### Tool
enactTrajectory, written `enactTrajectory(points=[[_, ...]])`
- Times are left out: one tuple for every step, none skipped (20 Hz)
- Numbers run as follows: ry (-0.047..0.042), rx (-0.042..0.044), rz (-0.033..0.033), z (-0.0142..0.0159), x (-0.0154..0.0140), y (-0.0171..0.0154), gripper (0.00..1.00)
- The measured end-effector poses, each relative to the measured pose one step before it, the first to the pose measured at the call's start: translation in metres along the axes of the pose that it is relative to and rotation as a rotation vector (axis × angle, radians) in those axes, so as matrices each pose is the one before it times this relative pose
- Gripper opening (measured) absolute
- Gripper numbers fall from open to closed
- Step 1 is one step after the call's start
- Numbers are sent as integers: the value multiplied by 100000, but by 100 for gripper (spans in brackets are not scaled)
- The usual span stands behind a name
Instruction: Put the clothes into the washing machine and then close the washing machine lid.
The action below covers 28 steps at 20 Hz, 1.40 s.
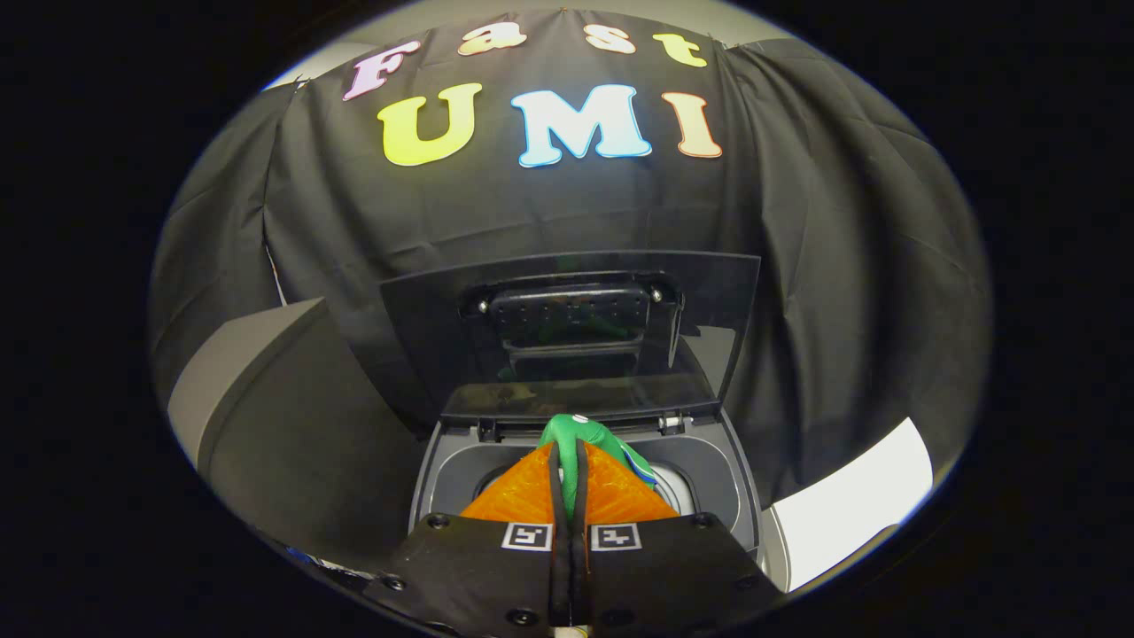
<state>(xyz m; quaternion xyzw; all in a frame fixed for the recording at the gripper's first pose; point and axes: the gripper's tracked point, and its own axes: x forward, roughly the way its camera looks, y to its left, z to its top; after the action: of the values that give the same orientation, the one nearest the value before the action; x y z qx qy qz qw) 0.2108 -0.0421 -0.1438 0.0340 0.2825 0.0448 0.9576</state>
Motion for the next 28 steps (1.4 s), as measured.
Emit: enactTrajectory(points=[[722, 85, -14, -310, 206, -86, 5], [242, 297, 135, -188, 211, -7, 8], [-1284, 473, 31, 300, -125, -41, 19], [-1488, -23, -587, 175, 189, 43, 23], [-937, -756, -533, 447, -427, -31, 35], [-443, -895, -226, -144, 491, -68, 48], [52, -942, -413, -78, -137, -39, 60], [-97, -414, -527, -327, 184, 14, 73], [-461, 256, -457, 55, -435, -103, 85], [-661, 767, 57, -150, 165, 101, 98], [-395, 551, 540, -87, -69, 181, 97], [-86, -129, 278, -147, -116, 142, 98], [-472, -520, -17, 3, -31, 34, 98], [-702, -615, 337, 125, -121, 35, 98], [-913, -548, 191, 315, -248, 39, 98], [-1796, -422, 327, 426, -256, 106, 98], [-2259, -252, 252, 655, -359, -2, 98], [-2405, -64, 538, 844, -249, 123, 98], [-2444, -244, 395, 959, -246, 105, 97], [-2435, -445, 264, 936, -108, 26, 98], [-2595, -428, 111, 1009, -64, 23, 98], [-2302, -340, 399, 1123, 8, 70, 98], [-2521, -161, 246, 1033, -41, 28, 97], [-2173, -650, 341, 1047, 82, 73, 98], [-2142, -787, 267, 947, 220, 103, 97], [-1611, -1020, 41, 917, 212, -30, 97], [-1892, -967, 425, 904, 209, 94, 97], [-1466, -947, 386, 797, 419, 99, 97]])
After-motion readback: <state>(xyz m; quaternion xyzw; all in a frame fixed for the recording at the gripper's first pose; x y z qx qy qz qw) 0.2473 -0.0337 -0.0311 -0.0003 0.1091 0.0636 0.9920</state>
